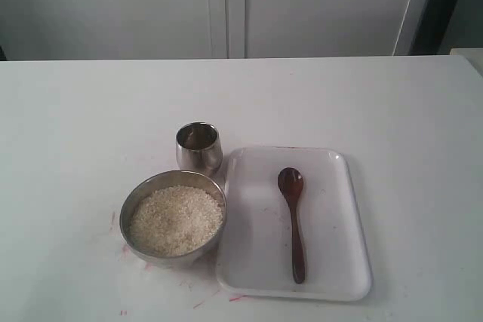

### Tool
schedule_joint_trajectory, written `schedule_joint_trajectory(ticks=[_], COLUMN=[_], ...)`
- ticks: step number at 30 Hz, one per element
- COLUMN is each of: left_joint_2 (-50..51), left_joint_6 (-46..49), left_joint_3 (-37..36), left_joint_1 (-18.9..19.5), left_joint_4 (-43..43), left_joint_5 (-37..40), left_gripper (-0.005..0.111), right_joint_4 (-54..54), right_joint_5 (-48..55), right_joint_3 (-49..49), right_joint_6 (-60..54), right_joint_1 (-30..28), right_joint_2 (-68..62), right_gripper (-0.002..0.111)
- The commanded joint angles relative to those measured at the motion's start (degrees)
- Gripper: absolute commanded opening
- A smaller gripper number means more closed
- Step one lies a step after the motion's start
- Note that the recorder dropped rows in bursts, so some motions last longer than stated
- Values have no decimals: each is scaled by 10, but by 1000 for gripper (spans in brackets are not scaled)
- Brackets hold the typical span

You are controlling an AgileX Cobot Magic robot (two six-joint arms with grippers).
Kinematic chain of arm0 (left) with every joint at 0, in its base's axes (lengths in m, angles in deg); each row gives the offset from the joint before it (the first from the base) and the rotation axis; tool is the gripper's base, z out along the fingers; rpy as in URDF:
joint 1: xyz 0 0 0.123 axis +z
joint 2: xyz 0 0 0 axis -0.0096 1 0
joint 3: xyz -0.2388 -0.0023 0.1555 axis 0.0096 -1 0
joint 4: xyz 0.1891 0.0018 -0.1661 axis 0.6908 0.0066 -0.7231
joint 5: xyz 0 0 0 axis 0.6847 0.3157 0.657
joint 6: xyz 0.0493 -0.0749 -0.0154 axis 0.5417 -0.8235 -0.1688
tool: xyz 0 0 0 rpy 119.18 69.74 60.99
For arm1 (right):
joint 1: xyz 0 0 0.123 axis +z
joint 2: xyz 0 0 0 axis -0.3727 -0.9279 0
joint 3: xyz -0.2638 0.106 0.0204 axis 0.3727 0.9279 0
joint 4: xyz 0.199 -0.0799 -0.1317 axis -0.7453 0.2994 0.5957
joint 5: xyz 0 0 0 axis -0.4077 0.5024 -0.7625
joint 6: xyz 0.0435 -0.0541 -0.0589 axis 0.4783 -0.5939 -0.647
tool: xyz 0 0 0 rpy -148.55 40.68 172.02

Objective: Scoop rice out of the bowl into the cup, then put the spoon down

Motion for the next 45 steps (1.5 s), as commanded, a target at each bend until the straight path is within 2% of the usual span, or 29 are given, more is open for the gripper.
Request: schedule_joint_trajectory(ticks=[1,45], left_joint_2=[-1,-1], left_joint_6=[-1,-1], left_joint_3=[3,3], left_joint_1=[-1,-1], left_joint_4=[-6,-6], left_joint_5=[-3,-3], left_gripper=[14,14], right_joint_4=[4,0], right_joint_5=[79,80], right_joint_3=[3,3], right_joint_6=[-8,-8], right_joint_1=[-5,-5], right_joint_2=[2,2], right_gripper=[0,0])
